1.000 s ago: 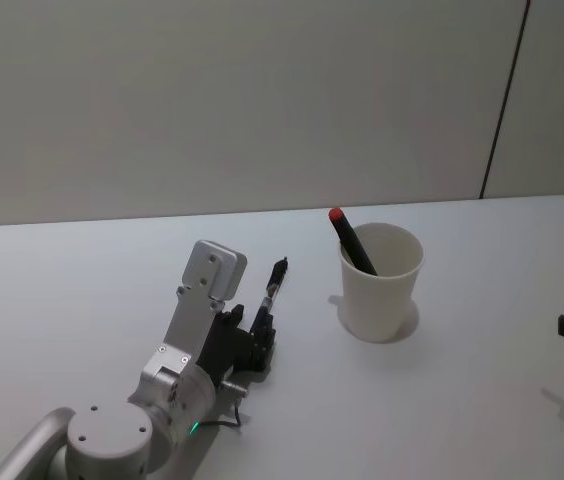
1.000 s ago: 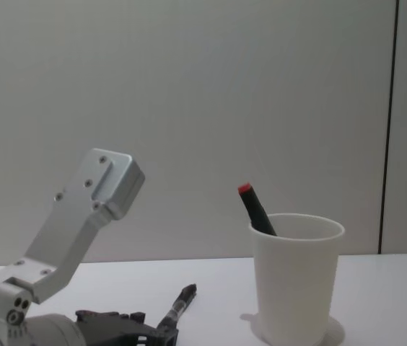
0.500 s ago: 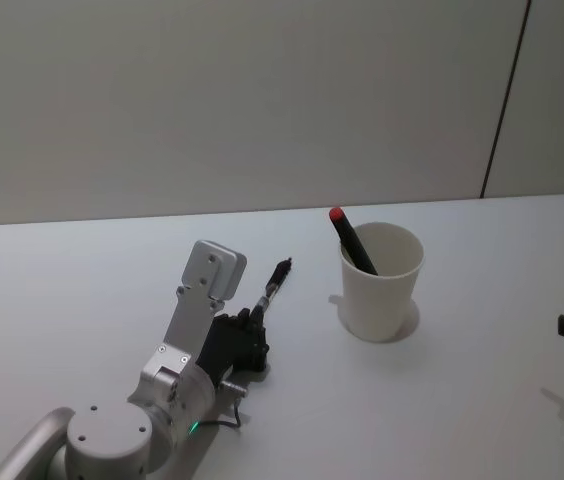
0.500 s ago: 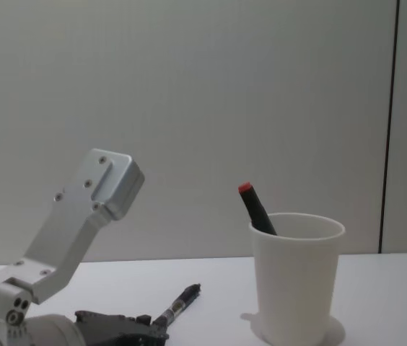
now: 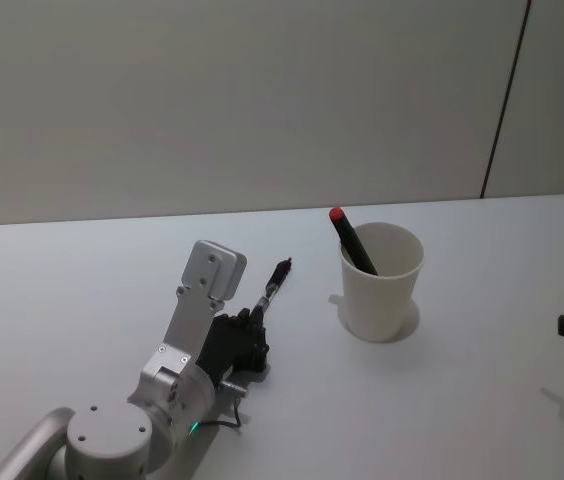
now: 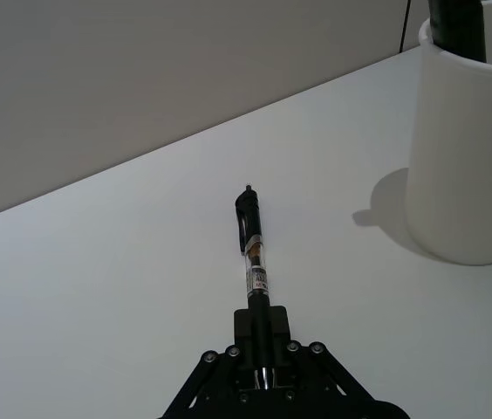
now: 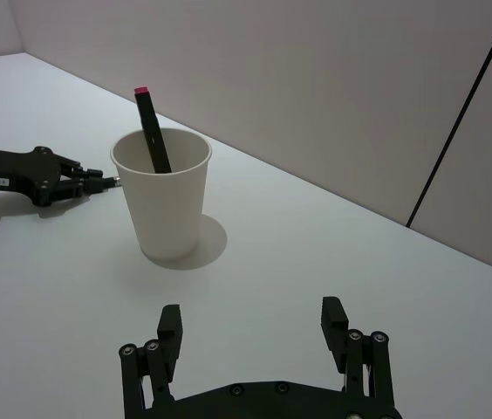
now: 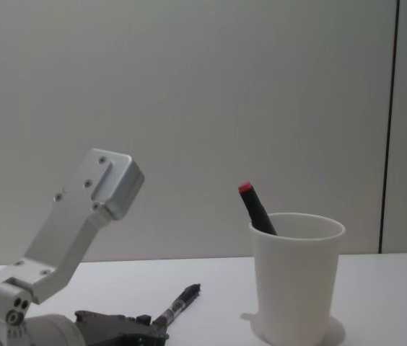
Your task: Place the pen into the pen holder.
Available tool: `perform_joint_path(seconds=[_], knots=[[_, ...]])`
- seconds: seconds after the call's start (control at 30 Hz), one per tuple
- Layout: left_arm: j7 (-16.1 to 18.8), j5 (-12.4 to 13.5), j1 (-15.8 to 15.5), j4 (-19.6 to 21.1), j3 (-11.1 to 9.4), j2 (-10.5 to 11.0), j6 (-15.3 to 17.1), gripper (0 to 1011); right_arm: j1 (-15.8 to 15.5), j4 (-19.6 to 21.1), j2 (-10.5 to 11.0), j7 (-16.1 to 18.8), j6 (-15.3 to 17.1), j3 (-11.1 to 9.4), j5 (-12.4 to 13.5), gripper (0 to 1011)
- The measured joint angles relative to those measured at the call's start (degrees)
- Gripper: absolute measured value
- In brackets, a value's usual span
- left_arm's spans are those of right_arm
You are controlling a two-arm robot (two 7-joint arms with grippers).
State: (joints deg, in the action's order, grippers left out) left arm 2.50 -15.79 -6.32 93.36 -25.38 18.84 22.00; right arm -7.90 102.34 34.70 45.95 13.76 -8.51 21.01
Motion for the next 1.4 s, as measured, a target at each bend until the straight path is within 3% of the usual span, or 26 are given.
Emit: perform_joint_path(seconds=[1.4], knots=[[0.00,0.00,0.00,0.00,0.00,0.00,0.00,118,0.00,0.00,0.00,0.00,0.00,0.00,0.00,1001]])
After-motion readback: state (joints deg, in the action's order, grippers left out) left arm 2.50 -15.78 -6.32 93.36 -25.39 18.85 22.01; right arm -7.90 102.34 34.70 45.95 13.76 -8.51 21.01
